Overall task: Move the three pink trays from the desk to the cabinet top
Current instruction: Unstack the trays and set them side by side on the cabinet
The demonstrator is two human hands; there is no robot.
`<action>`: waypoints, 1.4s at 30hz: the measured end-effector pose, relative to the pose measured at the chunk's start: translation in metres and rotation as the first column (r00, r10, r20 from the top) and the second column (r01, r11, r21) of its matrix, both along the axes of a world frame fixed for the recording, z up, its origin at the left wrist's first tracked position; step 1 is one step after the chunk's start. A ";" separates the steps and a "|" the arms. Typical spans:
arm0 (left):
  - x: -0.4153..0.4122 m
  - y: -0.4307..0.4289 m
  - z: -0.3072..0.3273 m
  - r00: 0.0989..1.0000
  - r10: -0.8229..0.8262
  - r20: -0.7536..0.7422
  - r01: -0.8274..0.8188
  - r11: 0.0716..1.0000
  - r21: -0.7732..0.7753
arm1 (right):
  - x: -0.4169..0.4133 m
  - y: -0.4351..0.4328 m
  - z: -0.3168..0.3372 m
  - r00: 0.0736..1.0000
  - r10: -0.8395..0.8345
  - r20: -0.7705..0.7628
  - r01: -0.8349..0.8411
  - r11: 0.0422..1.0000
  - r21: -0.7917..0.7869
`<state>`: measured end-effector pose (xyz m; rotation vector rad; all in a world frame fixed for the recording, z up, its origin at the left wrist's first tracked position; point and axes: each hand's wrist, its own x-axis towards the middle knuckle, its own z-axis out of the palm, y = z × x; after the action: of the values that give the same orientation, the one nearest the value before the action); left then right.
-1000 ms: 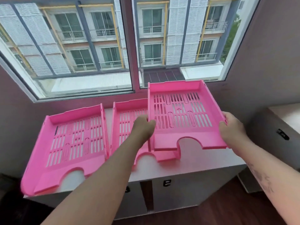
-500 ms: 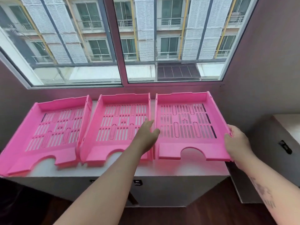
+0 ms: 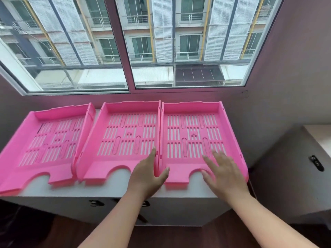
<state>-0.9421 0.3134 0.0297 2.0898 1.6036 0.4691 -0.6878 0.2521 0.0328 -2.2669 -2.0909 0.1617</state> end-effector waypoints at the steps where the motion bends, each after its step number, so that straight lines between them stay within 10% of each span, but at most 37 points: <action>1: 0.000 0.001 -0.001 1.000 0.004 -0.019 -0.003 1.000 0.024 | -0.002 0.001 -0.008 0.999 -0.031 -0.041 0.027 0.995 -0.094; 32: -0.014 0.045 0.005 0.989 -0.031 -0.142 0.051 0.988 0.144 | -0.014 0.062 -0.004 0.989 -0.130 -0.070 0.120 0.984 -0.134; 42: -0.166 0.049 0.017 0.882 0.445 -0.153 -0.409 0.885 0.221 | -0.138 0.085 0.027 0.917 -0.052 -0.397 0.068 0.997 0.028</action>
<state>-1.1081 0.3629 0.0471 1.9501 2.2395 0.5857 -0.8256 0.3374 0.0603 -2.0571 -1.7964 0.5217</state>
